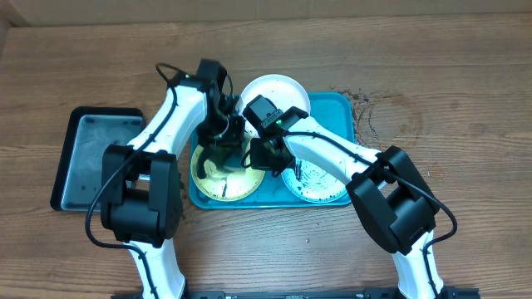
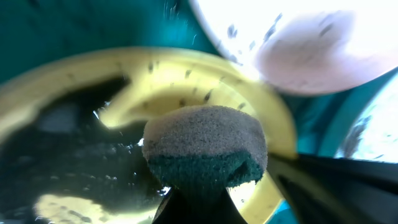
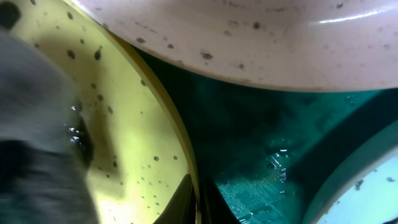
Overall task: Clean dirty plates on tray and stack at the side
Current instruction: 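Scrub the yellow plate with the sponge while the right gripper holds it, then tilt the yellow plate up with the right gripper, left arm withdrawing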
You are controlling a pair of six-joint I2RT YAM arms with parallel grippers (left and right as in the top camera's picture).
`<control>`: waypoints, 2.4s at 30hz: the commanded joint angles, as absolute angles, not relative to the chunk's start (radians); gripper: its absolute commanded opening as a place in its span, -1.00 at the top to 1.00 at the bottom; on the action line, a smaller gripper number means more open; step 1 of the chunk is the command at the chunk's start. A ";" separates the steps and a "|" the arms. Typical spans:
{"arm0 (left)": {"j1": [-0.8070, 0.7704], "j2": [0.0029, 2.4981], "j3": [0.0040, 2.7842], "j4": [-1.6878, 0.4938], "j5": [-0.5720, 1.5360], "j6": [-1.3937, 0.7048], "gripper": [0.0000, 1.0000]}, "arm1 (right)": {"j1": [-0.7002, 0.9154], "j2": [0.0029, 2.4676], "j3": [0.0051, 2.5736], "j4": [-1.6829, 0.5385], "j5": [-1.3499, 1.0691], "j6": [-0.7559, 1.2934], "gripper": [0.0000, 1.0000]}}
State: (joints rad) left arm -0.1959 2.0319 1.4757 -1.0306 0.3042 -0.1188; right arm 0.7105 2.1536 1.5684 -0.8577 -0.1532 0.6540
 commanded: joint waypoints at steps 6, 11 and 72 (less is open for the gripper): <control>-0.196 2.039 1.341 -0.934 -0.119 -0.318 0.92 | 0.711 2.162 1.555 -0.865 -0.125 0.655 0.93; -0.196 2.039 1.341 -0.939 -0.370 -0.442 0.92 | 0.711 2.162 1.555 -0.867 -0.124 0.655 0.93; 0.160 1.811 1.849 -1.313 -0.106 -0.532 0.92 | 0.752 2.145 2.113 -1.261 0.443 0.304 0.93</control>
